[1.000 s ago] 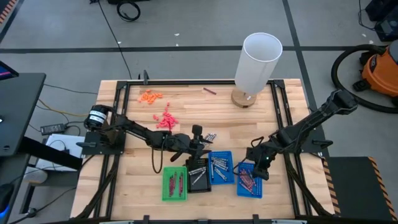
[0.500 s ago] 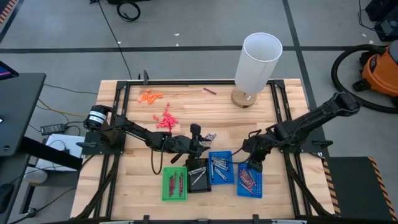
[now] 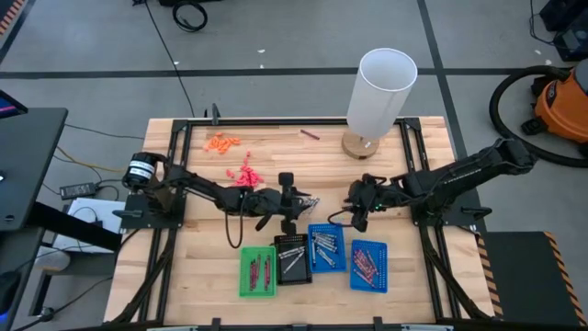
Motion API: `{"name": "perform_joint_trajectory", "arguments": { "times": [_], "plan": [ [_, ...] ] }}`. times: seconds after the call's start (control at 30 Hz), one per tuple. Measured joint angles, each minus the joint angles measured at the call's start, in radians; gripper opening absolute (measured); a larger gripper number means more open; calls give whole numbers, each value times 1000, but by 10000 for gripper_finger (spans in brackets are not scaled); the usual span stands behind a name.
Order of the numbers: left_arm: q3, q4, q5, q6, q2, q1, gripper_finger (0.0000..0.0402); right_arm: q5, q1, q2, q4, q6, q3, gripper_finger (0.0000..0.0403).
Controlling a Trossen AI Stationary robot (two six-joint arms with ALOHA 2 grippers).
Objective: Sort crayons
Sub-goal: Put the white crayon into the black bin
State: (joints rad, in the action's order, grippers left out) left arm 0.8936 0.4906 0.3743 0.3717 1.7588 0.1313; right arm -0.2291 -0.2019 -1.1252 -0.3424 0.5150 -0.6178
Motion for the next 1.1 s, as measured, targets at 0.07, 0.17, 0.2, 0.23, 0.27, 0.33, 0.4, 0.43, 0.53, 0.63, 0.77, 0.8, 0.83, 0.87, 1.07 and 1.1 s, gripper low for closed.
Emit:
{"name": "perform_joint_trajectory", "arguments": {
  "times": [0.07,0.17,0.2,0.23,0.27,0.33,0.4,0.43,0.53,0.63,0.77,0.8,0.83,0.87,1.07,1.1],
  "plan": [
    [0,10,0,-20,0,-16,156,-74,6,0,18,-42,0,121],
    [0,17,0,-25,0,-37,156,-204,12,0,48,-98,0,121],
    [0,12,0,-24,0,-43,156,-250,14,0,56,-113,0,121],
    [0,7,0,-29,0,-50,156,-289,15,0,64,-128,0,121],
    [0,5,0,-45,0,-56,156,-325,18,0,72,-144,0,121],
    [0,8,0,-90,0,-68,156,-388,27,0,105,-185,9,121],
    [0,21,0,-119,0,-81,156,-436,41,-1,159,-237,31,121],
    [0,25,0,-133,0,-87,156,-449,51,-1,191,-262,42,121],
    [0,22,0,-159,0,-97,156,-420,99,-1,278,-311,64,121],
    [0,6,1,-118,0,-96,156,-324,176,-23,304,-317,71,121],
    [-2,-15,-6,-91,2,-119,156,-215,258,-112,388,-353,72,121],
    [-2,-28,-16,-91,2,-130,156,-195,272,-137,422,-366,72,121],
    [-2,-49,-36,-91,2,-144,156,-170,285,-160,446,-380,71,121],
    [-2,-74,-70,-95,2,-158,156,-145,296,-186,459,-392,65,121],
    [-2,-180,-374,-250,2,-229,156,117,328,-296,444,-457,23,121],
    [-2,-195,-411,-279,2,-236,156,166,331,-310,442,-462,16,121]
  ]
}}
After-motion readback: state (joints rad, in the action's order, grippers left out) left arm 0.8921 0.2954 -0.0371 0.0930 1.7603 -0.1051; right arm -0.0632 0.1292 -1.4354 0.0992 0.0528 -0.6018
